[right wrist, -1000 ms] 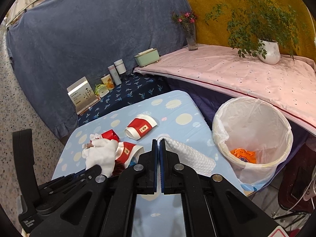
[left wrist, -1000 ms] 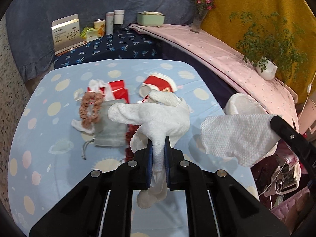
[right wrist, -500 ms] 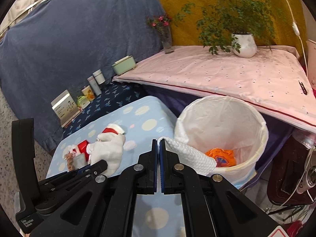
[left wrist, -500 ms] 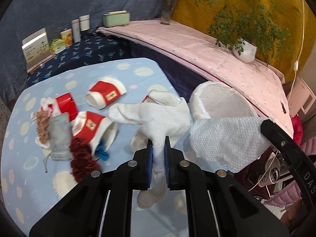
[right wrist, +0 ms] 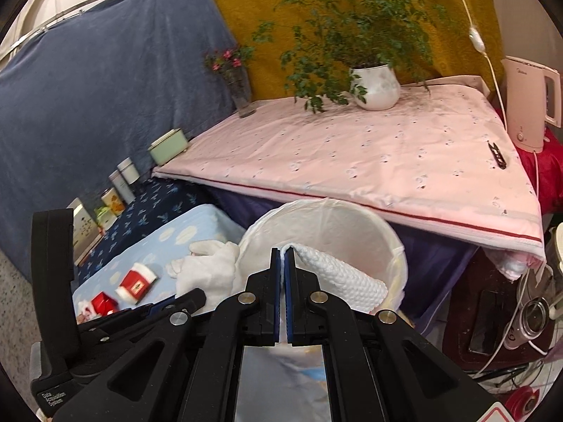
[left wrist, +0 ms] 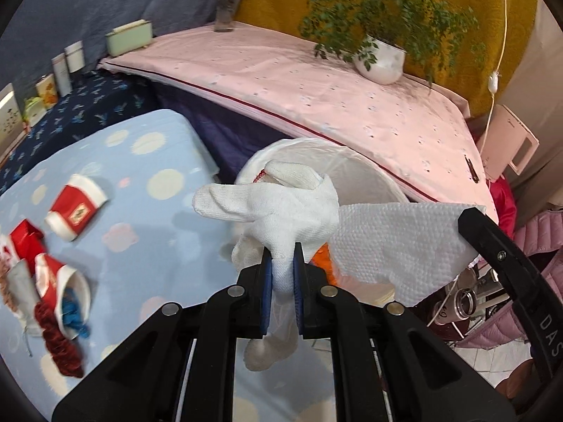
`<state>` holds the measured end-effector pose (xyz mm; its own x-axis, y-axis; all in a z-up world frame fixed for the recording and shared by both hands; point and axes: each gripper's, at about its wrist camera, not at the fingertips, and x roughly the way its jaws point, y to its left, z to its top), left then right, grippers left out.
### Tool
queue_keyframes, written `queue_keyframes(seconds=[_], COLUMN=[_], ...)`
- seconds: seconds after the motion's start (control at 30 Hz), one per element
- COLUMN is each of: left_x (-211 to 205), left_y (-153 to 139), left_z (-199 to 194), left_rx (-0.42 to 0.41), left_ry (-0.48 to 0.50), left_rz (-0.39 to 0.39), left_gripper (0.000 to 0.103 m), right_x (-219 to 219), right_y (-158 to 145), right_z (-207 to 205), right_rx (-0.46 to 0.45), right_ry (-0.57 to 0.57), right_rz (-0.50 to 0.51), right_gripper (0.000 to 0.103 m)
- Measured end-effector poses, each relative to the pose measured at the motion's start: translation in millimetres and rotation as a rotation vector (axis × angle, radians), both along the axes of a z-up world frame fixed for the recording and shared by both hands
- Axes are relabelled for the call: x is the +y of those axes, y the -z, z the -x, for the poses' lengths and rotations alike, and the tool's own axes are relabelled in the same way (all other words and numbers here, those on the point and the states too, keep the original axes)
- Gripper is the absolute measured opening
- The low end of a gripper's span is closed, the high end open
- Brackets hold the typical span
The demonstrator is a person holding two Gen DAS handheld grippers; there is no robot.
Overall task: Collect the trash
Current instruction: 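Open both grippers to drop the glove and wipe into the wastebasket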
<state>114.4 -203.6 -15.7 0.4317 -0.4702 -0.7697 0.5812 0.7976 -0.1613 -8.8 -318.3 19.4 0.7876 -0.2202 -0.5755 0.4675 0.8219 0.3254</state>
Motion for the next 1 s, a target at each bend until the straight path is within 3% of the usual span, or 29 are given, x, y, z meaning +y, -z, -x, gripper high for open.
queue_keyframes(seconds=[0.1,0.27,0.63,0.83,1.0], left_x=[-17.7,-23.2,-4.2,14.2,34.4], left_y=[4.9,5.6,10.4,7.4,3.7], left_z=[-4.8,-11.9,-20.5,-21.1,-19.8], left_rx=[0.012,0.007,-0.022,-0.049,-0.061], left_ry=[0.025,-0.008,-0.069,-0.132,-0.167], left_rz=[0.018,0.030,-0.003,-0.014,-0.011], left_gripper=[0.013,0.052,0.053,0.072,0.074], right_x=[-14.7,-27.3,-23.2,-8.4,6.4], right_y=[1.8,7.7,18.8,14.2,4.4], right_z=[-3.7,-12.6,-37.2,-43.5,-44.2], right_rx=[0.006,0.021,0.045,0.047,0.032], right_ry=[0.021,0.032,0.001,-0.002,-0.014], right_rz=[0.006,0.010,0.018,0.048,0.075], right_gripper=[0.003,0.003,0.005,0.026,0.042])
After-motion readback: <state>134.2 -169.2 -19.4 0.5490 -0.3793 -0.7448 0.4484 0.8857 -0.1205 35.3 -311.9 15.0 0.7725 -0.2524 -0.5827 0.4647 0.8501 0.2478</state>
